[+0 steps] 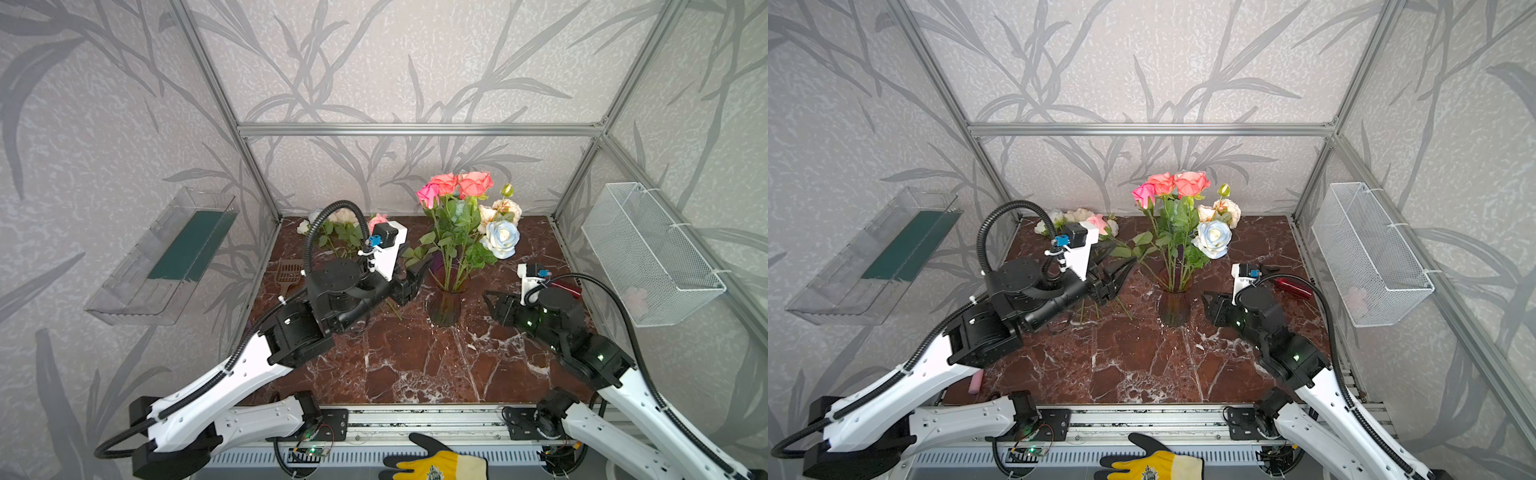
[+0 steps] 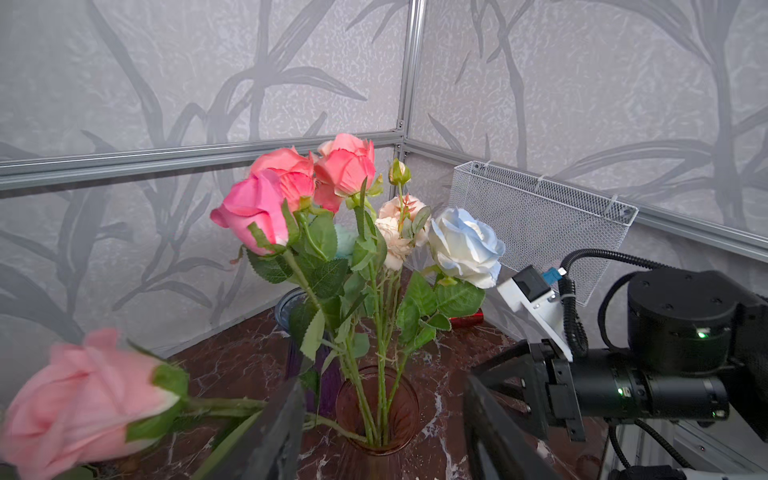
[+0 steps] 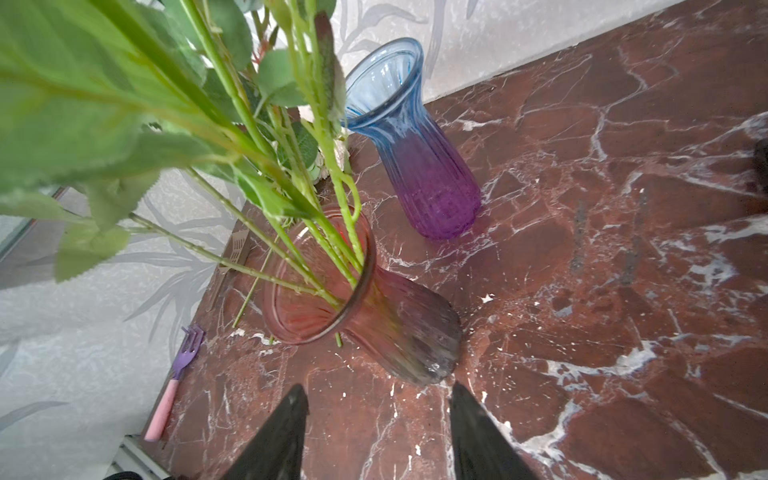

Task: Arrange the flowers into the vase
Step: 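Open left gripper and withdraw while right gripper moves toward the vase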

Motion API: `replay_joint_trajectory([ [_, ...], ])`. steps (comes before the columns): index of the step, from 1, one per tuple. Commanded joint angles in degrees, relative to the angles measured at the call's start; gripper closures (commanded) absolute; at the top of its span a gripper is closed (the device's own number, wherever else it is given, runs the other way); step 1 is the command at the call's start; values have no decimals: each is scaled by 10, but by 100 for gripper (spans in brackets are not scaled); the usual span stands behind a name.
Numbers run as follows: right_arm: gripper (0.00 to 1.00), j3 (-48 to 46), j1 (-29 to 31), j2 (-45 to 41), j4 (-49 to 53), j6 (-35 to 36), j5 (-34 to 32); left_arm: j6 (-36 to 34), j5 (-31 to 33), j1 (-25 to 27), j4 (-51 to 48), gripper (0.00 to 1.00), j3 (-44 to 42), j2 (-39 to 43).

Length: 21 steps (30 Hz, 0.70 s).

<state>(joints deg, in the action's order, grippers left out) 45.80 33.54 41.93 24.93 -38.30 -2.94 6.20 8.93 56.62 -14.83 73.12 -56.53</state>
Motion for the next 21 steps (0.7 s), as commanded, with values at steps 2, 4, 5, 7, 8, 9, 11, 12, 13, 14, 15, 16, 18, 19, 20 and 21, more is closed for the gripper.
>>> replay_joint_trajectory([
  [2, 48, 71, -22, 69, 59, -62, 44, 3, 34, 2, -78, 39, -20, 61],
  [4, 53, 87, -25, 89, 64, -77, 65, 12, 64, 2, -85, 40, -42, 98],
  [5, 53, 93, -25, 98, 69, -89, 71, 16, 84, 2, -90, 40, -57, 119],
  [7, 57, 96, -25, 106, 70, -110, 78, 25, 136, 2, -99, 40, -87, 152],
  [8, 59, 97, -25, 109, 68, -116, 81, 29, 160, 2, -102, 40, -105, 169],
  [9, 60, 97, -25, 113, 73, -123, 82, 32, 173, 2, -103, 40, -119, 181],
  [11, 61, 97, -25, 122, 75, -130, 91, 45, 188, 2, -106, 40, -151, 206],
  [12, 61, 96, -25, 127, 72, -132, 97, 50, 194, 2, -106, 40, -162, 214],
  [13, 62, 95, -26, 133, 68, -136, 104, 59, 207, 2, -107, 40, -176, 221],
  [14, 63, 96, -25, 138, 68, -138, 105, 71, 220, 2, -106, 40, -189, 226],
  [15, 63, 95, -25, 142, 62, -138, 108, 76, 223, 2, -105, 40, -199, 228],
  [16, 63, 95, -25, 144, 55, -136, 112, 77, 224, 1, -103, 40, -209, 230],
  [18, 63, 96, -25, 147, 48, -139, 111, 83, 228, 2, -109, 40, -221, 231],
  [19, 63, 97, -25, 149, 44, -138, 110, 86, 234, 2, -113, 40, -224, 233],
  [20, 63, 98, -25, 151, 44, -141, 107, 87, 240, 1, -114, 39, -229, 236],
  [21, 63, 99, -25, 155, 43, -142, 106, 87, 244, 1, -116, 39, -233, 238],
])
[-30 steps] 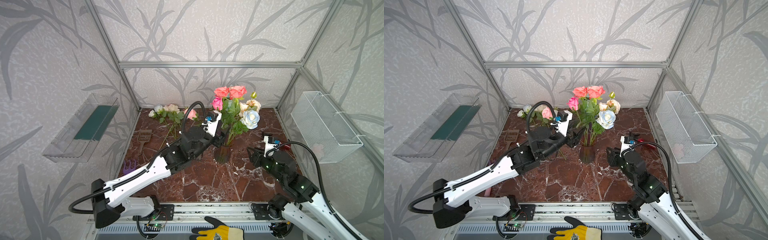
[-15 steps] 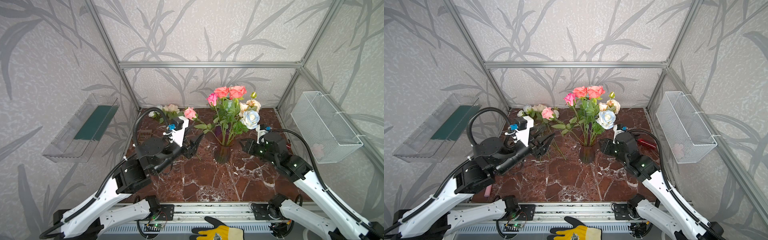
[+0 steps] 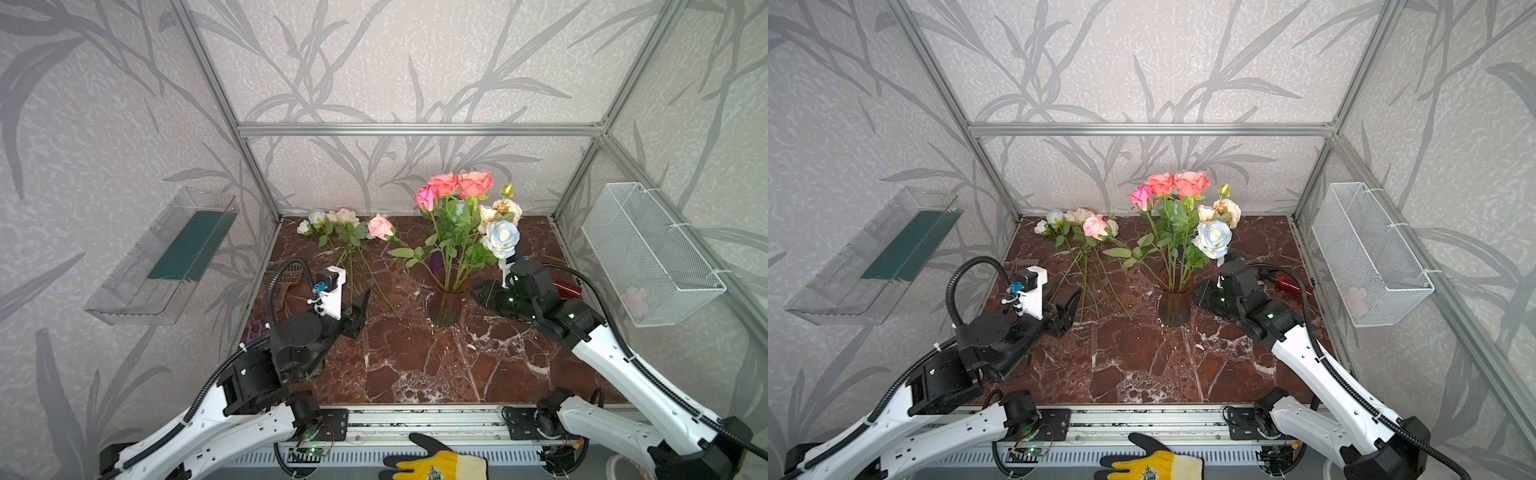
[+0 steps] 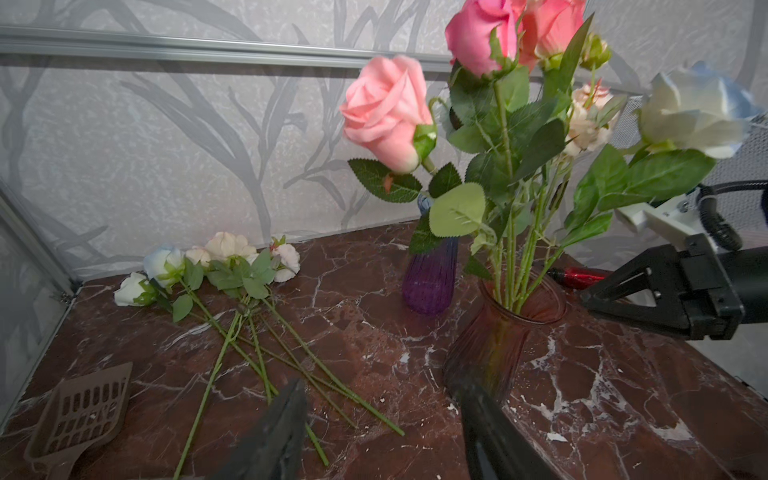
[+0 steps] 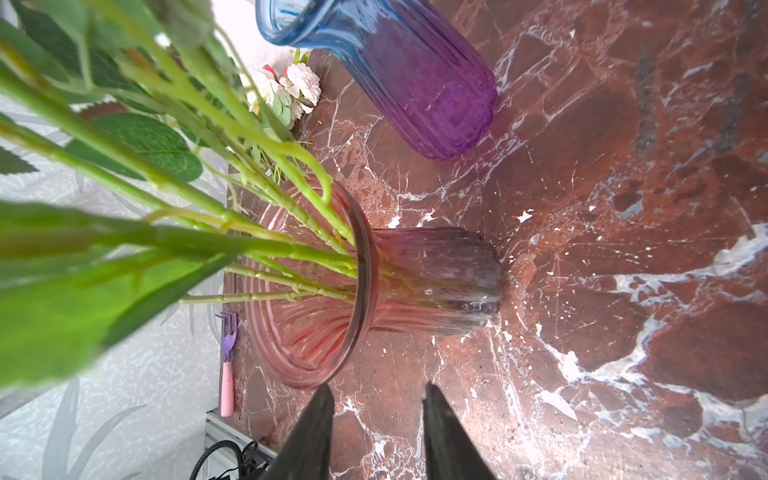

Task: Arrange the flowers into the vase
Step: 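Open left gripper and withdraw while right gripper moves toward the vase, then close right gripper on the rim of the pink glass vase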

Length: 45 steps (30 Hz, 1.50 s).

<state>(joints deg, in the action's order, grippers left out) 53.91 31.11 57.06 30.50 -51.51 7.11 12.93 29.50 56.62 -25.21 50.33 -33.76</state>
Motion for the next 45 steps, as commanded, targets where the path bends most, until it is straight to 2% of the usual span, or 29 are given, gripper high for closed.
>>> replay_joint_trajectory([
  [1, 63, 20, -1, 9, -13, -12, 5, 18, 45, 1, -10, 39, -11, 12],
  [7, 63, 36, -1, 34, -18, -10, 7, 11, 66, -1, -8, 36, -38, 32],
  [17, 66, 51, -1, 86, -22, -15, -6, 14, 60, -3, -6, 36, -58, 41],
  [25, 70, 54, 0, 117, -47, -44, -20, 15, 60, -3, -12, 36, -62, 41],
  [30, 72, 71, 0, 130, -28, -35, -37, 15, 58, -3, -16, 36, -62, 46],
  [36, 75, 98, 0, 157, 3, -13, -36, 10, 63, -4, -21, 36, -62, 60],
  [45, 87, 113, 0, 170, 22, 0, -41, 4, 64, -4, -19, 36, -66, 74],
])
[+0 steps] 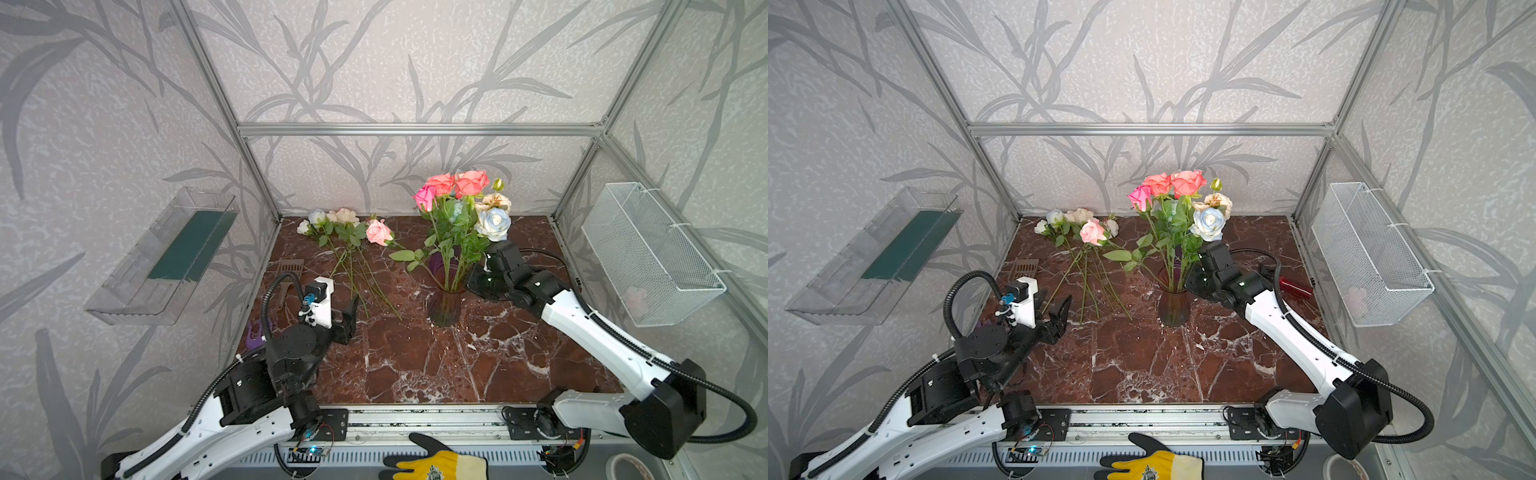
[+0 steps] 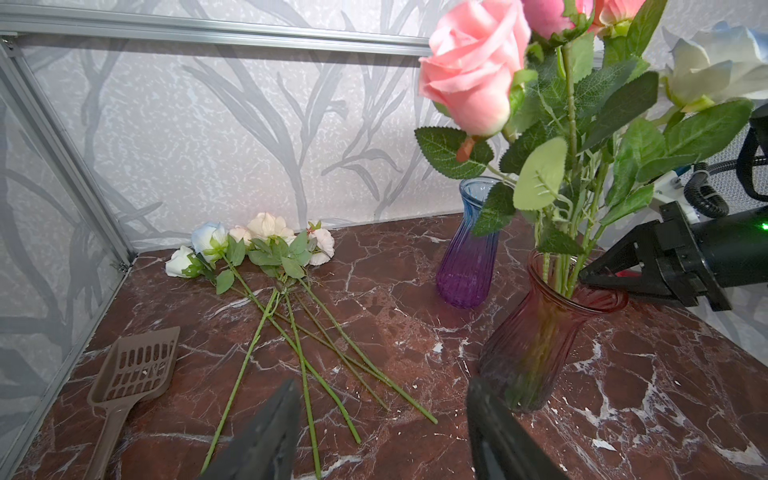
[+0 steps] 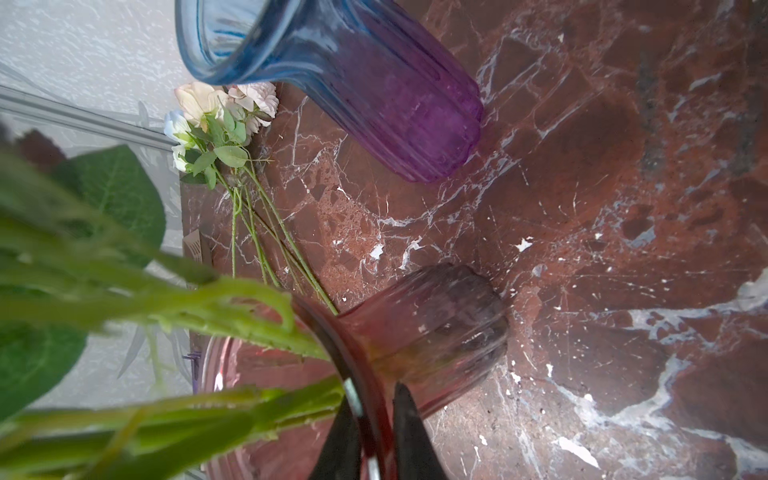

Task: Arrange the flowers into the vase
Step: 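Close right gripper on the rim of the pink glass vase, then slide the pink glass vase farther from the robot with right gripper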

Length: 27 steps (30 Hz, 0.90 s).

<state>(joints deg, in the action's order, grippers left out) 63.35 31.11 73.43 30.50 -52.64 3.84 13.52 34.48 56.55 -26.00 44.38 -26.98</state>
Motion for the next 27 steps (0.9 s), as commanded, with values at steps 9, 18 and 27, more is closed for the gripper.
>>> replay_joint_trajectory([
  [9, 100, 29, -20, 10, 24, 22, -12, -3, 15, -3, -6, 36, -9, 8],
  [18, 100, 73, -99, 18, 30, 67, 15, -8, 18, -3, -2, 36, -11, -2],
  [27, 100, 73, -204, 40, 4, 102, 34, -10, 19, -3, 2, 36, -14, -16],
])
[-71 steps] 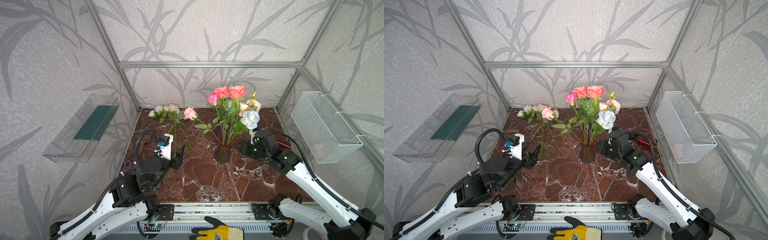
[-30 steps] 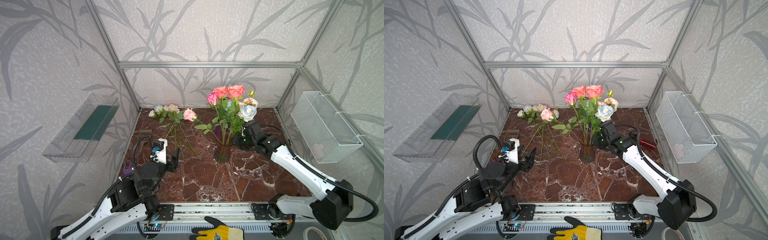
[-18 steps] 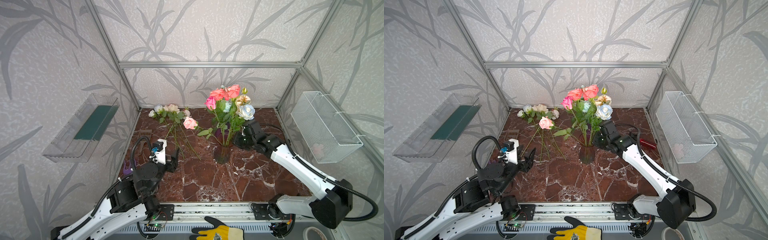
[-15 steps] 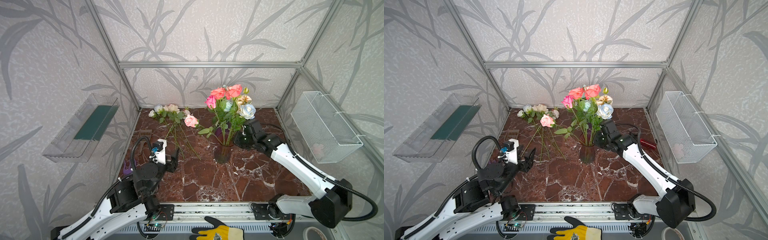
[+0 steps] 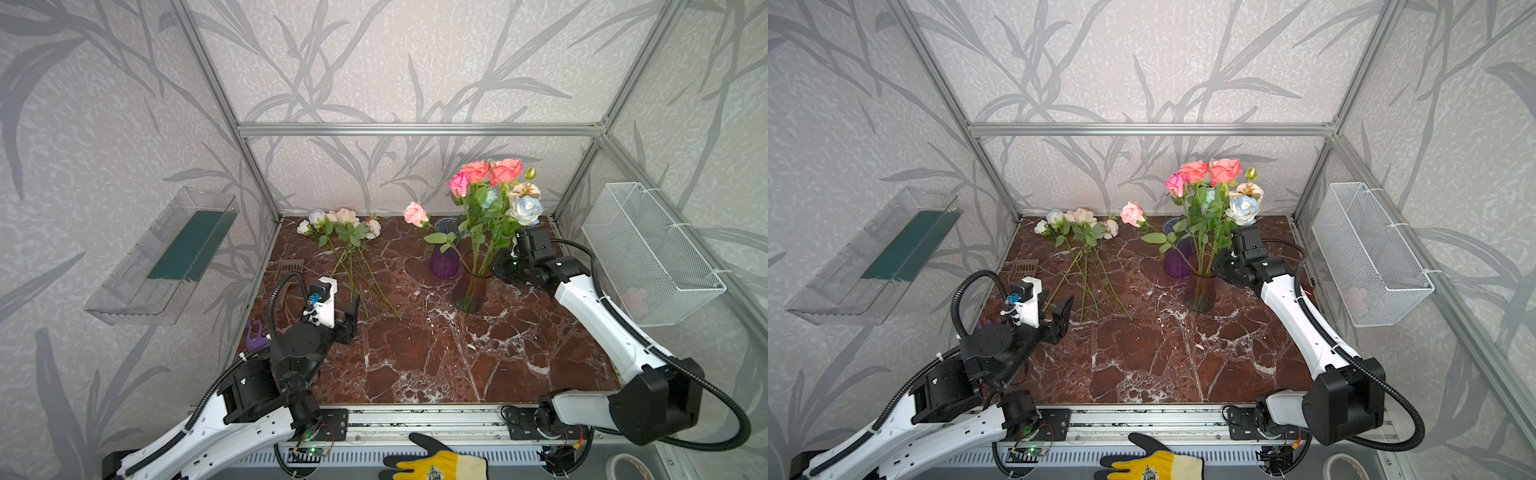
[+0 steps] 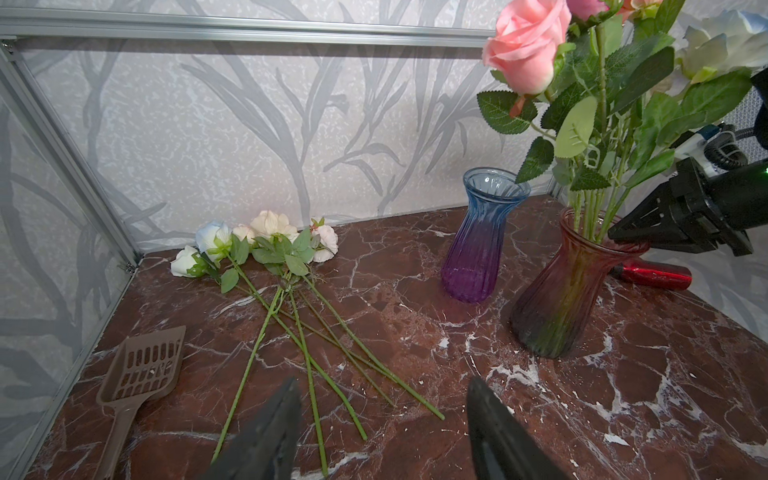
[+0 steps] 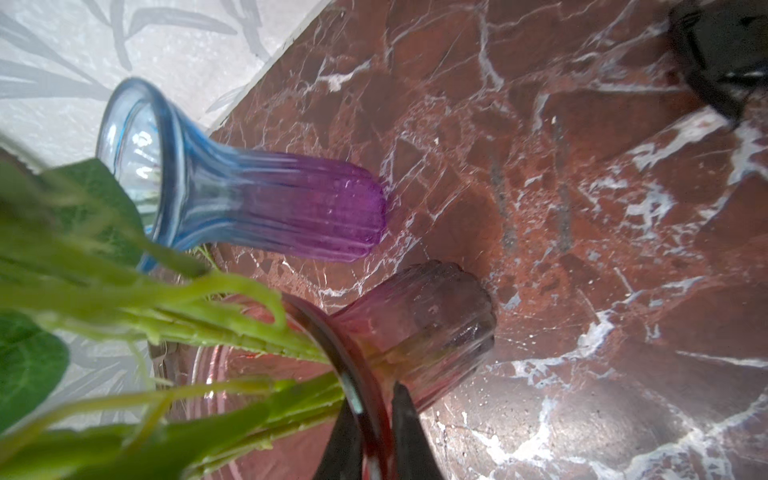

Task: Arrange the flowers into the vase
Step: 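Slide the pink glass vase farther from the robot with right gripper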

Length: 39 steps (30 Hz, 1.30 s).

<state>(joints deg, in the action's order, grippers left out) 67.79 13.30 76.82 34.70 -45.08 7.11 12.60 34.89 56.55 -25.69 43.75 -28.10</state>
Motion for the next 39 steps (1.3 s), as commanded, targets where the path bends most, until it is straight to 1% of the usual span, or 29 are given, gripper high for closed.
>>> replay_joint_trajectory([
  [1, 100, 32, -37, 12, -41, 29, 5, 0, 13, -3, -1, 36, -8, -7],
  [4, 100, 53, -64, 44, -48, 46, 2, -5, 13, -3, 5, 36, -9, -16],
  [6, 100, 78, -77, 77, -48, 59, -1, -6, 14, -4, 8, 36, -8, -24],
  [11, 100, 153, -106, 162, -51, 67, 2, -6, 10, -7, 12, 36, -7, -38],
  [13, 100, 187, -114, 196, -47, 66, 4, -7, 10, -11, 15, 35, -8, -42],
  [16, 100, 239, -119, 250, -41, 71, 0, 4, 19, -20, -5, 35, 9, -62],
  [19, 100, 289, -121, 292, -22, 78, 1, 4, 7, -34, -1, 35, 13, -79],
  [22, 100, 312, -125, 314, -18, 76, -2, 9, -34, -73, 8, 35, 19, -99],
  [24, 100, 314, -129, 318, -30, 75, 0, 22, -76, -119, 4, 36, 31, -120],
  [27, 100, 335, -132, 331, -21, 74, 1, 31, -125, -169, 8, 37, 49, -153],
  [31, 100, 375, -141, 354, 14, 71, 18, 18, -161, -192, 26, 37, 73, -192],
  [32, 99, 376, -144, 356, 15, 68, 22, 17, -167, -194, 30, 37, 79, -200],
  [34, 92, 372, -147, 354, 15, 62, 29, 15, -180, -197, 35, 37, 88, -213],
  [36, 80, 367, -149, 348, 16, 62, 31, 12, -193, -198, 37, 37, 94, -221],
  [37, 77, 365, -149, 344, 16, 64, 33, 11, -193, -198, 37, 37, 95, -223],
  [39, 76, 364, -151, 337, 18, 66, 29, 8, -194, -199, 37, 36, 99, -224],
])
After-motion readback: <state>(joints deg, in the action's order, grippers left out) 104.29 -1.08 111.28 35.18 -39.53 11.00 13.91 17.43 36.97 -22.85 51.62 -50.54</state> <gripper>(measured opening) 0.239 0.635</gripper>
